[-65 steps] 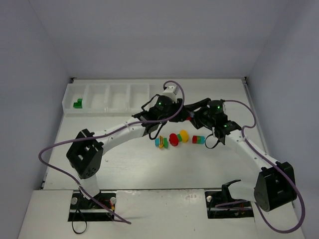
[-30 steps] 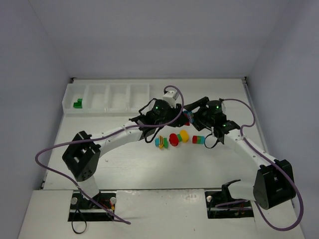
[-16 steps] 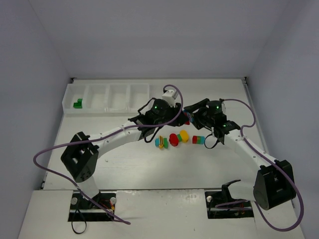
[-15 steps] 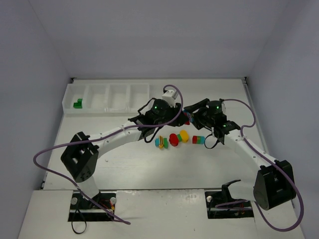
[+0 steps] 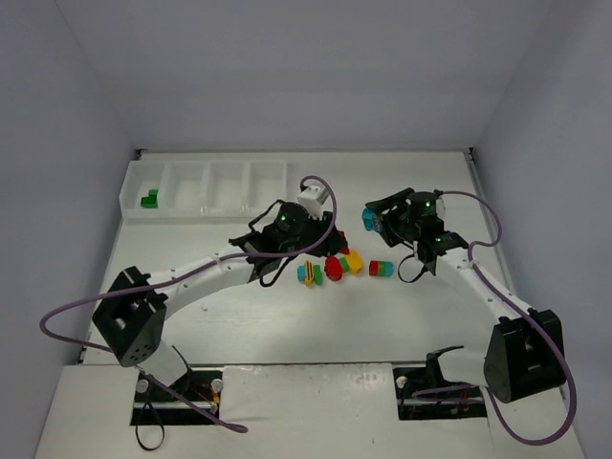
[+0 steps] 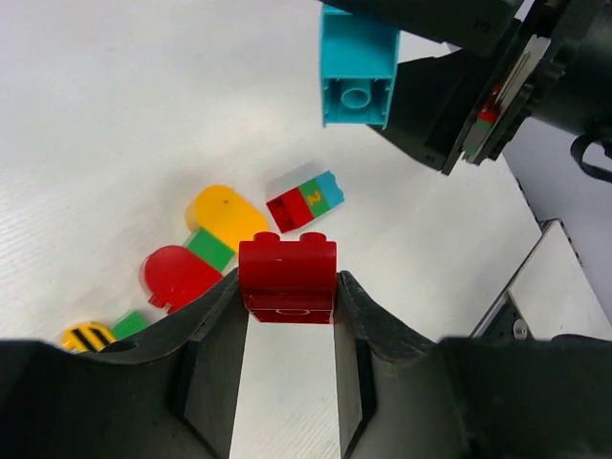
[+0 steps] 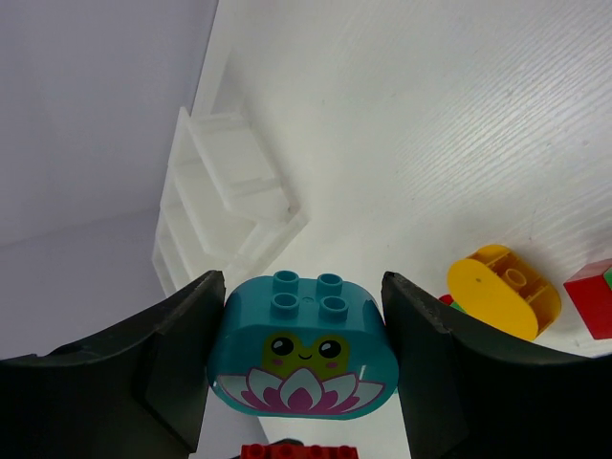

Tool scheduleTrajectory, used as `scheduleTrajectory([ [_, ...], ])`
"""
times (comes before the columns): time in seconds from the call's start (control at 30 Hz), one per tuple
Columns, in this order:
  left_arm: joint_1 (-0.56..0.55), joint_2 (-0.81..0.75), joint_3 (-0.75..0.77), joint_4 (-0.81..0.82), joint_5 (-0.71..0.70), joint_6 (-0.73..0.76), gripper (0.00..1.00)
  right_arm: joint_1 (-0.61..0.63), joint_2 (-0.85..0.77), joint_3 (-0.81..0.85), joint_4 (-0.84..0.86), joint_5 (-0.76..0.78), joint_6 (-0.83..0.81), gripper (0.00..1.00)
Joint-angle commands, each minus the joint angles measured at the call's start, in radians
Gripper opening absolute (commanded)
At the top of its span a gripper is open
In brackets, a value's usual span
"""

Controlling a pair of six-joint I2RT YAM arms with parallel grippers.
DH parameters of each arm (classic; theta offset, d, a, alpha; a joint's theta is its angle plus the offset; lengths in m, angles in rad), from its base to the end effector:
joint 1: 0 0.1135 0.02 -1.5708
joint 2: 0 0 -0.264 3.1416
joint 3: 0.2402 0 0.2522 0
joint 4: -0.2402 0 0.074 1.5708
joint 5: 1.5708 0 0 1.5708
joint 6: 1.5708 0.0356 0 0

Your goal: Sort the legos into containers by color

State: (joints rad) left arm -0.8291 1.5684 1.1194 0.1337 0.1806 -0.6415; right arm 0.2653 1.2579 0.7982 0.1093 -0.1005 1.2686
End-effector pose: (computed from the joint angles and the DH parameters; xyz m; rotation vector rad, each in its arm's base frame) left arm 0.2451 -0.2769 0.2914 0.3267 2.0319 -1.1376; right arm 0.2767 0.0789 0.2722 0.9391 1.8648 1.0880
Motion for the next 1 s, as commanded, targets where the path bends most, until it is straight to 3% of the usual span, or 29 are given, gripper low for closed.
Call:
scheduleTrajectory([
  [0.0,0.036,-0.103,-0.009,0.009,0.005,0.028,0.0,-0.011,-0.025,0.022,0.053,0.03,-0.024,0.0],
  [0.13,0.189,-0.162,-0.02,-0.112,-0.026,0.068,0.0,-0.011,-0.009,0.038,0.052,0.019,-0.081,0.0],
  [0.27,0.404,-0.163,0.09,-0.298,-0.166,0.196,0.0,-0.011,0.009,0.052,0.052,-0.008,-0.162,0.0],
  [0.43,0.663,-0.038,0.259,-0.396,-0.3,0.341,0.0,-0.011,0.015,0.062,0.053,-0.033,-0.227,0.0],
  [0.5,0.755,0.05,0.354,-0.416,-0.302,0.356,0.05,-0.011,0.015,0.068,0.053,-0.041,-0.256,0.0],
  [0.63,0.824,0.208,0.526,-0.457,-0.291,0.387,0.09,-0.011,0.017,0.075,0.055,-0.056,-0.285,0.0],
  [0.8,0.825,0.39,0.706,-0.531,-0.313,0.413,0.13,-0.011,0.02,0.07,0.056,-0.07,-0.301,0.0],
  [0.97,0.825,0.473,0.778,-0.549,-0.335,0.418,0.27,-0.011,0.015,0.064,0.058,-0.079,-0.317,0.0],
])
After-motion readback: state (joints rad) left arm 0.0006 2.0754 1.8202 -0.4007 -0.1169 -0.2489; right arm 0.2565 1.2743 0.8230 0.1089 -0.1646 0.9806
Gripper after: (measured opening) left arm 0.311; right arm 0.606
